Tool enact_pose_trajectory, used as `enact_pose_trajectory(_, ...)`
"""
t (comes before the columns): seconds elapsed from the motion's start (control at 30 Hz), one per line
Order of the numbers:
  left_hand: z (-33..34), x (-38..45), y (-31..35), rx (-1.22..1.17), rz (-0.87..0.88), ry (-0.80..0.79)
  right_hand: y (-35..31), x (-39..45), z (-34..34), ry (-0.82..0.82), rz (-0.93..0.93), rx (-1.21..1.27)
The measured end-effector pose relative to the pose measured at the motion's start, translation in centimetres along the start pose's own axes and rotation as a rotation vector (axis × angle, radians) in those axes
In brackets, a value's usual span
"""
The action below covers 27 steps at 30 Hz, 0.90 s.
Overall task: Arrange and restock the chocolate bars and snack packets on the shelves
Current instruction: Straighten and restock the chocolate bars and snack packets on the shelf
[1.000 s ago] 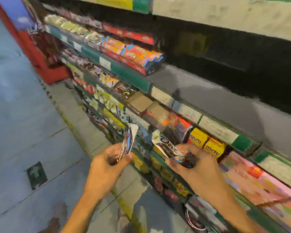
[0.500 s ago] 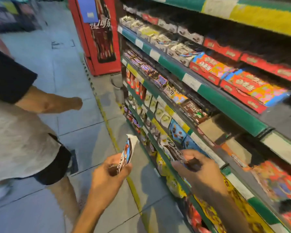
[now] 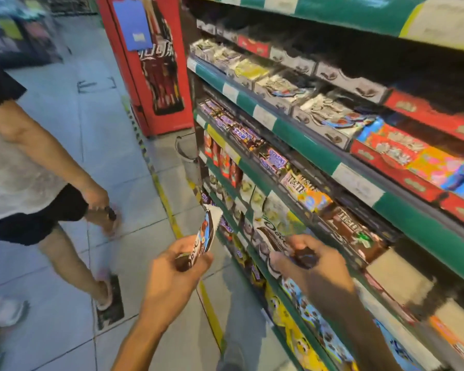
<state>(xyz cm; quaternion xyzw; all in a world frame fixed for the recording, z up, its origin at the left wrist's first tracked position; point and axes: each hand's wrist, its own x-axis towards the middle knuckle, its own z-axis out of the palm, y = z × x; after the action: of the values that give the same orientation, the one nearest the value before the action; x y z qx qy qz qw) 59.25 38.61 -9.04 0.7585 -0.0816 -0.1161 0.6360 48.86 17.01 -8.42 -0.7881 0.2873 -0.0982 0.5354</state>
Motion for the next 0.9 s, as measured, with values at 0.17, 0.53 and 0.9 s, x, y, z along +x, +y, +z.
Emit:
enact_pose_trajectory(0.17,1.2,8.7,3.3,0.037,0.067,-0.05,-3.5,7.5,-0.1,0.044,-0.036,-0.002)
enact_pose_trajectory(0.53,7.0,24.6,8.9,0.152,0.334,-0.338,-8.0,15.3,-2.4,0.389,-0.063,-0.13)
enact_pose_trajectory(0.9,10.7,35.6,11.7,0.105,0.479,-0.755,-13.9,19.2,-4.2,0.736,-0.031,-0.644)
